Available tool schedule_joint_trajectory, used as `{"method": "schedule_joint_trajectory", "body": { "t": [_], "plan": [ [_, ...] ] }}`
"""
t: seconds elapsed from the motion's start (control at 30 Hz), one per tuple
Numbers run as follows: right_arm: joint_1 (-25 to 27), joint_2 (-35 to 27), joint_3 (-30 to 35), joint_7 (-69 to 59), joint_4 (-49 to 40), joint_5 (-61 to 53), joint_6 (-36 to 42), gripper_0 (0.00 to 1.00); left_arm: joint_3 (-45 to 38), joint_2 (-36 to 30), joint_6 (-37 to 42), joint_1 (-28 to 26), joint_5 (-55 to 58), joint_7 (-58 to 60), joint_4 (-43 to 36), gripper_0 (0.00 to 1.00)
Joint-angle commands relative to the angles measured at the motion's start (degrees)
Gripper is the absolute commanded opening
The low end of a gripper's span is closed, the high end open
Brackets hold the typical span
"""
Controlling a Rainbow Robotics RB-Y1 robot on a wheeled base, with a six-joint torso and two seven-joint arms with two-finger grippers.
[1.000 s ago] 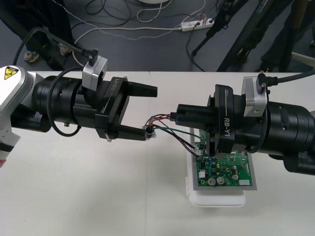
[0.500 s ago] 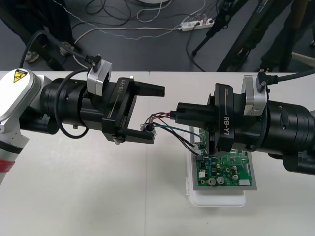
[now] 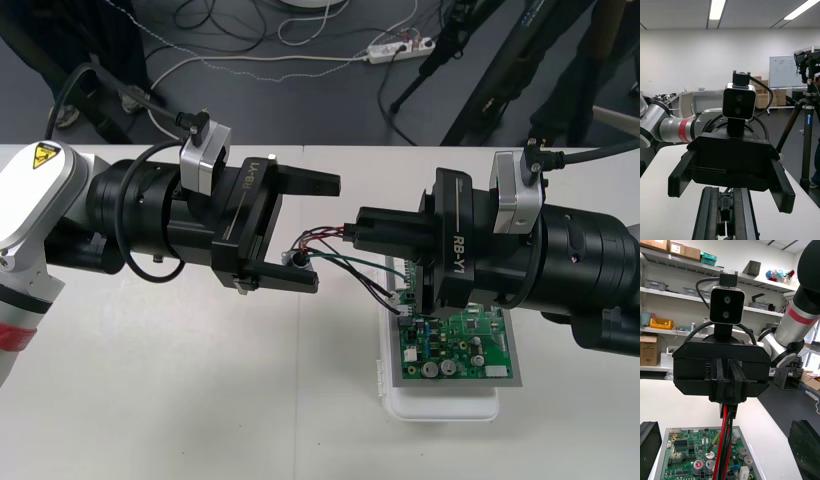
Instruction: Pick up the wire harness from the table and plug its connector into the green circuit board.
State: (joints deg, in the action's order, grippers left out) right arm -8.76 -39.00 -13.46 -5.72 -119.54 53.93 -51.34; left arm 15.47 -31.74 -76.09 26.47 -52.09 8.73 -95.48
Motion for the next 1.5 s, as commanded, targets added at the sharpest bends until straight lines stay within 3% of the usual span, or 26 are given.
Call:
{"method": "schedule_joint_trajectory", "body": {
  "t": [0.03, 0.9, 0.97, 1.0, 1.03, 1.07, 1.1, 1.5],
  "plan": [
    [-1.7, 0.77, -0.6, 1.77, -1.92, -0.58, 0.54, 0.0, 1.23, 0.28, 1.73, 2.53, -0.11, -2.75, -2.6, 1.0],
    [-1.7, 0.68, -0.52, 2.3, -1.92, -1.19, 0.63, 0.0, 1.23, -1.83, 1.73, 2.88, 1.03, -2.4, -3.13, 0.99],
    [-1.7, 0.59, -0.6, 2.38, -1.92, -1.28, 0.63, 0.0, 1.23, -1.92, 1.73, 2.88, 1.03, -2.4, -3.13, 0.89],
    [-1.7, 0.68, -0.6, 2.47, -1.92, -1.46, 0.63, 0.0, 1.23, -1.83, 1.73, 2.97, 1.03, -2.31, -3.13, 0.74],
    [-1.7, 0.68, -0.6, 2.47, -1.92, -1.46, 0.63, 0.0, 1.23, -1.83, 1.73, 2.88, 1.03, -2.31, -3.13, 0.57],
    [-1.7, 0.68, -0.6, 2.56, -1.92, -1.46, 0.63, 0.0, 1.23, -1.92, 1.73, 2.97, 1.12, -2.4, -3.13, 0.07],
    [-1.7, 0.59, -0.52, 2.65, -1.92, -1.46, 0.63, 0.0, 1.23, -1.83, 1.73, 2.97, 1.12, -2.49, -3.13, 0.0],
    [-1.7, 0.59, -0.52, 2.82, -1.92, -1.54, 0.63, 0.0, 1.23, -1.04, 1.99, 4.03, 1.38, -2.31, -3.13, 0.0]
  ]
}}
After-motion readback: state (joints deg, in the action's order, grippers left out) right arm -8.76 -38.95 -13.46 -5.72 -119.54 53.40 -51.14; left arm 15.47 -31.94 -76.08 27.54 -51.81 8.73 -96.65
